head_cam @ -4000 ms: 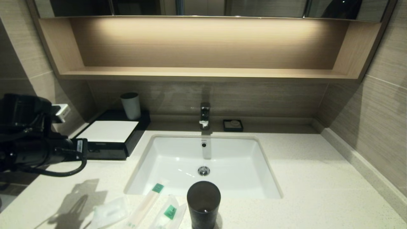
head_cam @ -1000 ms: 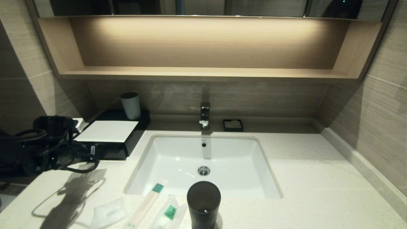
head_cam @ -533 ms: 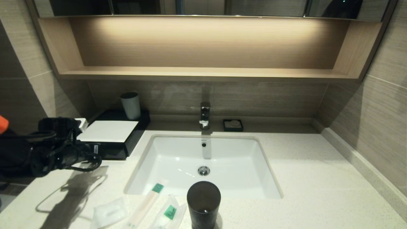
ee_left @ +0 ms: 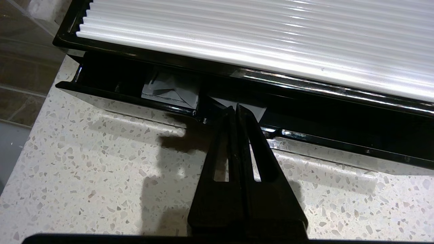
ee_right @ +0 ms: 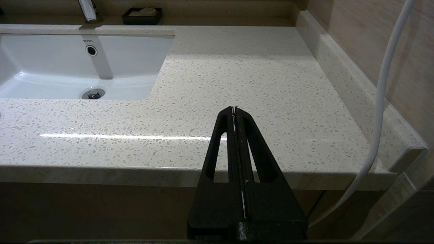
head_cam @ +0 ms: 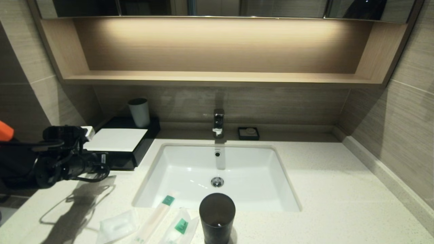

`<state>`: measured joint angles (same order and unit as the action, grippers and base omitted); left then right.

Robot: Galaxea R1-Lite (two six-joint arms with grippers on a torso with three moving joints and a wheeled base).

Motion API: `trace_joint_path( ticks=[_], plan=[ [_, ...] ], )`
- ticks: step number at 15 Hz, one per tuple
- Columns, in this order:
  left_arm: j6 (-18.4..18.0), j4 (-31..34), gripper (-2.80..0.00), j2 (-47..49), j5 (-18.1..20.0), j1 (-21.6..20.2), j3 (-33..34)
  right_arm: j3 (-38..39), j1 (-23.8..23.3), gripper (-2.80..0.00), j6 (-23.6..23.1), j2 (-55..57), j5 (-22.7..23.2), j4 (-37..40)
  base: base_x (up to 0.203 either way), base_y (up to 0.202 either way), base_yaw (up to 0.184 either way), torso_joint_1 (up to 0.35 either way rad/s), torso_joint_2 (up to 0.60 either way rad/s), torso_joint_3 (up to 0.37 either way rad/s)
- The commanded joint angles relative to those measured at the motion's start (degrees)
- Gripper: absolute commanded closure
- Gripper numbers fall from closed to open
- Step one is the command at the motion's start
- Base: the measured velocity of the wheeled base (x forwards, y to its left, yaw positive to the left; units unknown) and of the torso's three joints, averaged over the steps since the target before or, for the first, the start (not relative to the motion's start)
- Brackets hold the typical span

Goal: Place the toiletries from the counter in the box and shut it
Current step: Open the drawer

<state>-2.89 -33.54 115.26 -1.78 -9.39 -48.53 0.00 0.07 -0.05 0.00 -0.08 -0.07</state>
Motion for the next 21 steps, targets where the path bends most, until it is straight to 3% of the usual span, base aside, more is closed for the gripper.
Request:
trace_joint_path(
  ticks=[1, 21],
  plan=[
    [0.0, -1.08, 0.0, 0.14, -0.07, -0.02, -0.07, 0.09, 0.01, 0.0, -0.04, 0.0, 0.0, -0.01, 0.0, 0.0, 0.0, 0.0, 0.0, 0.0],
    [0.34, -1.0, 0.0, 2.69, -0.07, 0.16, -2.97, 0.09, 0.01, 0.0, -0.04, 0.0, 0.0, -0.01, 0.0, 0.0, 0.0, 0.0, 0.0, 0.0]
  ],
)
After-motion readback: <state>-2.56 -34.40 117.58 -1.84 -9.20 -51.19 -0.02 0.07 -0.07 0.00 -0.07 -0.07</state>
